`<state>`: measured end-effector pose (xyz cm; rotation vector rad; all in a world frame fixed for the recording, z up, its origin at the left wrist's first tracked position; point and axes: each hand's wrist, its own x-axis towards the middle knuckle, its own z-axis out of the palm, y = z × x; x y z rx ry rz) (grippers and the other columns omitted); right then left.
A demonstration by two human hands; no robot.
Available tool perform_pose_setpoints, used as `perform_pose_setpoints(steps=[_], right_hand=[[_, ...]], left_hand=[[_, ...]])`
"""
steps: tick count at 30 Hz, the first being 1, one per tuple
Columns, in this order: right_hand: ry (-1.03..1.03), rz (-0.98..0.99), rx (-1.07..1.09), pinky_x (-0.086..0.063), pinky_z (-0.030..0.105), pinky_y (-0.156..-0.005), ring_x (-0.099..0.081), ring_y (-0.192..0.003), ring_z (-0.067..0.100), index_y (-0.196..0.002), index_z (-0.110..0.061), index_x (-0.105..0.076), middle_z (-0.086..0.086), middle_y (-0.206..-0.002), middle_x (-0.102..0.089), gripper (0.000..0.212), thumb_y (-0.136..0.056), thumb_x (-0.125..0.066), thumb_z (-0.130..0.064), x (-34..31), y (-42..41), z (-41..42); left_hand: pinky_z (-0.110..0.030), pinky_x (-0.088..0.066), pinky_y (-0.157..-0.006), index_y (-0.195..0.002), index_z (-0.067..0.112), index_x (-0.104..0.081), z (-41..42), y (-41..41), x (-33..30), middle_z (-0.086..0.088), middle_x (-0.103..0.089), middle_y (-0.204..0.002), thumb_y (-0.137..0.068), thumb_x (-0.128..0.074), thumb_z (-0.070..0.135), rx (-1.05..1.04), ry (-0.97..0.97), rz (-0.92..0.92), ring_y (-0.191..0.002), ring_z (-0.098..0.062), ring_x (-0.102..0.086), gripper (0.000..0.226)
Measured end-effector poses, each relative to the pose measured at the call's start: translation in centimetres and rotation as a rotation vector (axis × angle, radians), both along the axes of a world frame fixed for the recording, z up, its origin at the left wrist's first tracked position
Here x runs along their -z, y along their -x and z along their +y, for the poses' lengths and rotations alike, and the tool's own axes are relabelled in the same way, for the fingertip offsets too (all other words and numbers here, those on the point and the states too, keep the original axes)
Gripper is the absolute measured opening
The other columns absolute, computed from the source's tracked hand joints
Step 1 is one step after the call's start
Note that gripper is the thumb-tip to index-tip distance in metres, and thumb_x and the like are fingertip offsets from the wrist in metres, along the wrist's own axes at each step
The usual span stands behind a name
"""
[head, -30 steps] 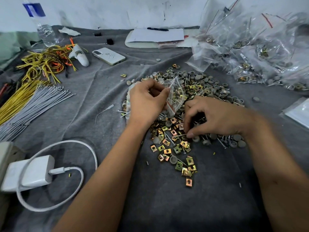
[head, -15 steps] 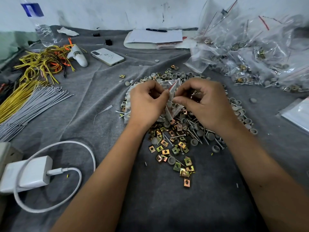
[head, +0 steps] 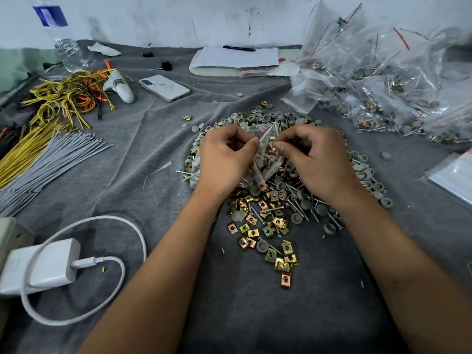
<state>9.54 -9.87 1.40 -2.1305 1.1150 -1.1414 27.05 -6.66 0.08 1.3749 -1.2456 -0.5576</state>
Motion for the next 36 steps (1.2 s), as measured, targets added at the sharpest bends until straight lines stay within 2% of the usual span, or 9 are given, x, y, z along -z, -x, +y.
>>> perform_pose_setpoints(steps=[5, 8, 10, 14, 19, 23, 30, 34, 36], right_hand=[[0.112, 0.107, -0.018, -0.047, 0.009, -0.076, -0.065, -0.081, 0.001, -0.098, -0.016, -0.077, -0.012, -0.089, -0.07, 0.009, -0.089, -0.077, -0.012, -0.1, 0.2, 0.0], [0.238, 0.327, -0.023, -0.046, 0.028, -0.085, -0.058, -0.093, 0.015, -0.105, -0.013, -0.078, -0.001, -0.097, -0.065, 0.018, -0.087, -0.079, -0.013, 0.2, 0.0, -0.2], [0.282, 0.389, 0.003, -0.044, 0.032, -0.083, -0.053, -0.098, 0.02, -0.107, -0.012, -0.078, 0.002, -0.099, -0.059, 0.02, -0.087, -0.079, -0.014, 0.4, -0.3, -0.2], [0.271, 0.243, -0.007, -0.045, 0.025, -0.08, -0.057, -0.091, 0.014, -0.103, -0.014, -0.077, 0.0, -0.096, -0.06, 0.013, -0.09, -0.077, -0.017, 0.2, -0.2, -0.1], [0.248, 0.11, -0.041, -0.038, 0.006, -0.074, -0.057, -0.081, -0.006, -0.094, -0.01, -0.074, -0.009, -0.086, -0.063, 0.007, -0.092, -0.075, -0.016, -0.3, 0.3, 0.0], [0.23, 0.139, -0.162, -0.047, 0.016, -0.069, -0.063, -0.073, 0.003, -0.088, -0.011, -0.076, -0.007, -0.08, -0.069, 0.008, -0.09, -0.078, -0.019, -0.4, 0.3, 0.6], [0.152, 0.342, -0.522, -0.053, 0.038, -0.076, -0.063, -0.081, 0.009, -0.091, -0.022, -0.082, -0.009, -0.084, -0.069, 0.017, -0.08, -0.085, -0.035, 0.0, -2.0, 2.7], [0.143, 0.542, -0.541, -0.051, 0.041, -0.085, -0.058, -0.096, 0.014, -0.099, -0.034, -0.08, -0.007, -0.096, -0.063, 0.022, -0.081, -0.082, -0.045, 0.5, -2.6, 3.0], [0.136, 0.518, -0.548, -0.051, 0.039, -0.083, -0.058, -0.093, 0.01, -0.098, -0.031, -0.08, -0.009, -0.093, -0.063, 0.019, -0.081, -0.084, -0.04, 0.5, -2.6, 3.0]], left_hand=[[-0.043, -0.054, -0.053, -0.079, -0.002, -0.069, 0.0, -0.1, 0.0, -0.015, -0.068, -0.063, -0.091, -0.073, 0.005, 0.009, -0.001, 0.0, -0.051, -0.023, -0.06, 0.015], [-0.039, -0.053, -0.053, -0.078, -0.001, -0.069, 0.0, 0.0, 0.0, -0.012, -0.068, -0.064, -0.091, -0.073, 0.004, 0.011, 0.005, -0.011, -0.052, -0.02, -0.06, 0.014], [-0.032, -0.05, -0.051, -0.077, 0.0, -0.069, 0.0, 0.1, 0.1, -0.007, -0.067, -0.062, -0.09, -0.073, 0.004, 0.007, 0.006, -0.019, -0.05, -0.016, -0.059, 0.014], [-0.032, -0.05, -0.05, -0.077, 0.001, -0.068, 0.0, 0.1, 0.1, -0.007, -0.067, -0.061, -0.091, -0.073, 0.005, 0.008, 0.006, -0.02, -0.049, -0.015, -0.059, 0.015], [-0.04, -0.054, -0.051, -0.079, 0.001, -0.069, 0.0, 0.1, 0.2, -0.011, -0.069, -0.064, -0.091, -0.073, 0.006, -0.003, 0.007, -0.025, -0.051, -0.022, -0.062, 0.015], [-0.039, -0.052, -0.051, -0.079, 0.001, -0.069, -0.1, 0.1, 0.1, -0.014, -0.069, -0.066, -0.09, -0.073, 0.006, -0.059, 0.03, -0.031, -0.055, -0.031, -0.063, 0.013], [-0.021, -0.044, -0.051, -0.068, 0.013, -0.067, -0.3, -0.3, 0.2, 0.007, -0.061, -0.054, -0.085, -0.074, 0.005, -0.149, 0.069, -0.028, -0.048, -0.004, -0.053, 0.02], [-0.033, -0.051, -0.052, -0.068, 0.011, -0.067, -0.5, -0.5, 0.4, -0.002, -0.064, -0.054, -0.085, -0.073, 0.005, -0.159, 0.063, -0.025, -0.052, -0.024, -0.063, 0.019], [-0.036, -0.052, -0.055, -0.07, 0.009, -0.068, -0.6, -0.5, 0.5, -0.008, -0.065, -0.057, -0.086, -0.073, 0.006, -0.154, 0.068, -0.023, -0.056, -0.03, -0.064, 0.016]])
